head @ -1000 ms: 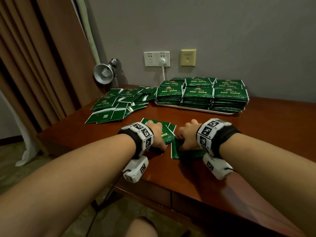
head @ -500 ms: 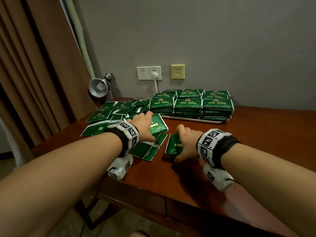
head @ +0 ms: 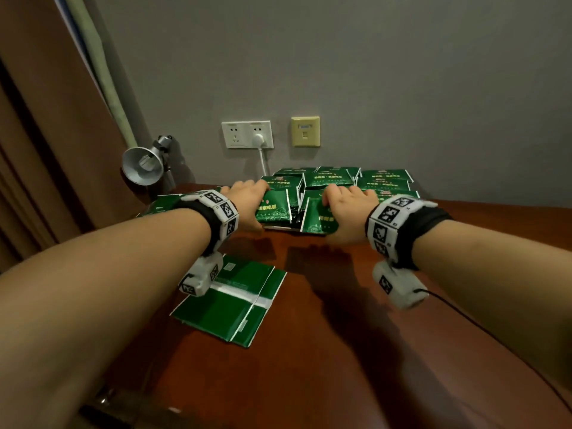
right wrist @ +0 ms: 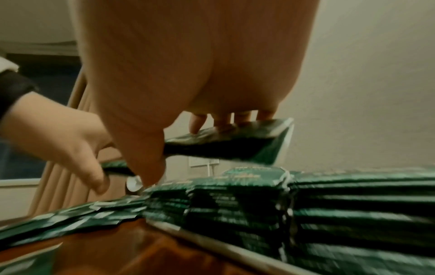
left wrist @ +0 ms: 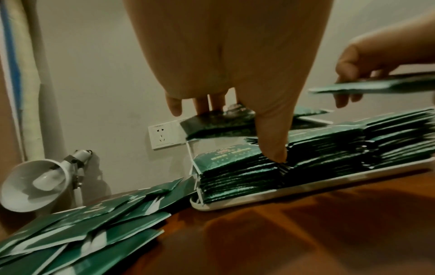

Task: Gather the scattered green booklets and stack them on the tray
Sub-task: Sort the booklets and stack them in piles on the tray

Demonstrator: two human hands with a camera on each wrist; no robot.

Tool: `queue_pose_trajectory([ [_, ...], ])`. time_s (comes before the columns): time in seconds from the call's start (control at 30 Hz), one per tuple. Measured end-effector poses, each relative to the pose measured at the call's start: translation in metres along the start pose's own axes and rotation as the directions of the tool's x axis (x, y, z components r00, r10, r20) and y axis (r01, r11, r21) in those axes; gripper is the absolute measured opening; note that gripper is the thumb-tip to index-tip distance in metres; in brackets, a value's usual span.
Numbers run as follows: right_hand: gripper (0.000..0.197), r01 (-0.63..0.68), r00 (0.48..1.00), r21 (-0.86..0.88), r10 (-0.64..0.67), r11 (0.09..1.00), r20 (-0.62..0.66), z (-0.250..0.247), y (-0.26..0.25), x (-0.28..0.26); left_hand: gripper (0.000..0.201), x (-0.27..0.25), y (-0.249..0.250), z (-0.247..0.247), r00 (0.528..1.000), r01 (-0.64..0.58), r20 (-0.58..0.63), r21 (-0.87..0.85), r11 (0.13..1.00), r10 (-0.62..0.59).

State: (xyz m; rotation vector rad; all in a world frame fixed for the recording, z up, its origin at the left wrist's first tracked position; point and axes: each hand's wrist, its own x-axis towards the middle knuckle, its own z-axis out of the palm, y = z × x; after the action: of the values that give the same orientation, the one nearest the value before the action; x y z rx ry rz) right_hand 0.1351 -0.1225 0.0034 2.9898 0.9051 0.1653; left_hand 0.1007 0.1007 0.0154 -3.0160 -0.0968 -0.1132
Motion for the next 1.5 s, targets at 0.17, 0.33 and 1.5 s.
queue_pose_trajectory([
  [0.17, 0.067, -0.051, 0.999, 0.069, 0.052, 0.996, -0.016, -0.025, 0.011, 0.075, 0.088, 0.059, -0.006, 0.012, 0.996, -0.076, 0.055, 0.03, 0.997, 0.075],
  [0.33, 0.073, -0.111, 0.994, 0.176, 0.107, 0.978, 0.029, -0.048, 0.001, 0.163, 0.088, 0.099, -0.013, 0.022, 0.98, -0.185, 0.086, 0.071, 0.98, 0.179],
  [1.5, 0.061, 0.325, 0.857, -0.004, -0.293, 0.946, 0.424, 0.03, -0.14, 0.0, 0.077, -0.104, -0.026, 0.067, 0.935, 0.019, 0.355, -0.112, 0.994, 0.022],
])
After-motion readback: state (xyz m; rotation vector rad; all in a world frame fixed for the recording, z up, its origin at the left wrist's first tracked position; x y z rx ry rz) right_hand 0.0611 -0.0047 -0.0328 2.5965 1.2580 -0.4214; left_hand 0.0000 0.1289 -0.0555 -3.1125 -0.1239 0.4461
